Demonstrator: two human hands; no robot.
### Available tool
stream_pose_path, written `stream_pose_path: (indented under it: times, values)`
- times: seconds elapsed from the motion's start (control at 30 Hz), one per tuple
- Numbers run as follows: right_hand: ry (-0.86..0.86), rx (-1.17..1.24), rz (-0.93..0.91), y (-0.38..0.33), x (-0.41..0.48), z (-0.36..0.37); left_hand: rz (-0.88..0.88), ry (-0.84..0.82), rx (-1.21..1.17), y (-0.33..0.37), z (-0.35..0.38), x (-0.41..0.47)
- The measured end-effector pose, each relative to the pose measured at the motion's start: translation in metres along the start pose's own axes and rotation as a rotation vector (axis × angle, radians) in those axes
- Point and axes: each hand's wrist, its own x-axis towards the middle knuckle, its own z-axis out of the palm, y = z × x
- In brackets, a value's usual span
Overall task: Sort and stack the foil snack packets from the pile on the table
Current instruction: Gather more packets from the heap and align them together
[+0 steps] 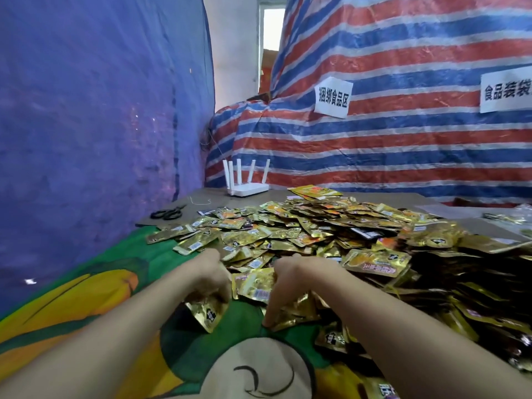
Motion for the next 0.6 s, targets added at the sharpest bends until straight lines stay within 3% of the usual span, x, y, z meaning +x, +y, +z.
stream_pose_path:
  times: [0.13, 0.3, 0.4, 0.5, 0.6]
  values:
    - [0.035, 0.036, -0.029, -0.002, -0.006, 0.001, 0.116, 0.111, -0.053, 0.007, 0.001, 0.019]
    - [0.266, -0.137, -0.168, -0.013, -0.015, 0.023, 0.181, 0.268, -0.168, 0.009, -0.016, 0.025]
    - [0.331, -0.168, -0.239, -0.016, -0.019, 0.035, 0.306, 0.130, -0.143, 0.013, -0.016, 0.024]
    - [0.360, -0.174, -0.217, -0.013, -0.022, 0.042, 0.356, -0.067, 0.033, 0.021, 0.001, 0.028]
    - [0.340, -0.133, -0.150, -0.009, -0.025, 0.043, 0.395, -0.120, 0.173, 0.033, 0.016, 0.030]
